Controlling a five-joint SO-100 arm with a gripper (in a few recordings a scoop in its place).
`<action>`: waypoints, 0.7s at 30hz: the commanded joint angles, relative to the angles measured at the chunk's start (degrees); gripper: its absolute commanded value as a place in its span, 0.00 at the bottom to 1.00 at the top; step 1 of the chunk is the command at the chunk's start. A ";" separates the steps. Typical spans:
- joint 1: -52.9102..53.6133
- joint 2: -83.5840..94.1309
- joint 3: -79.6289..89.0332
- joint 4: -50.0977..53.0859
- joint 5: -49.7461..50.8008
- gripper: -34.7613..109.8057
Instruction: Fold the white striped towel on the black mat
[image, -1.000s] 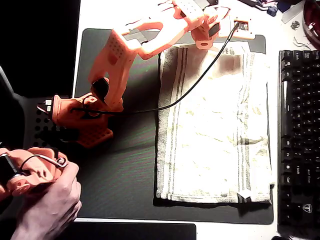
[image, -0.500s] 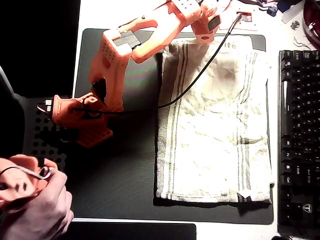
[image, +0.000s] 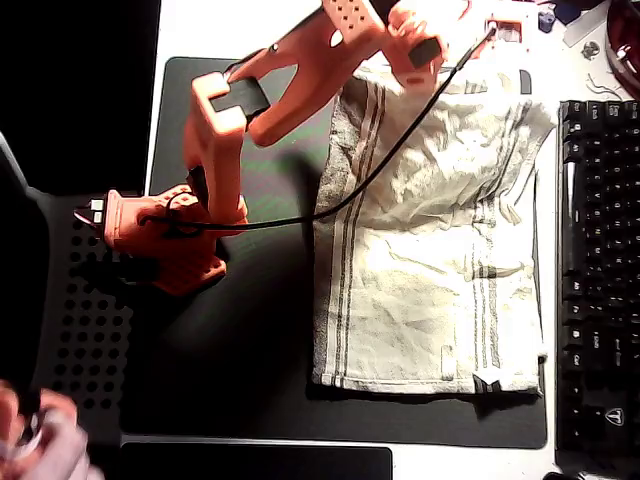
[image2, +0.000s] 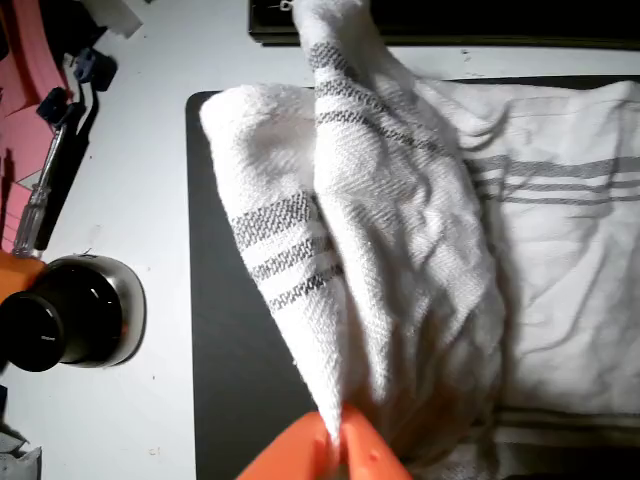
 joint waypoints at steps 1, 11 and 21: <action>4.48 6.42 -1.67 1.67 -3.78 0.24; 23.64 13.54 2.72 1.76 -16.61 0.24; 46.05 15.73 16.88 -3.87 -28.83 0.24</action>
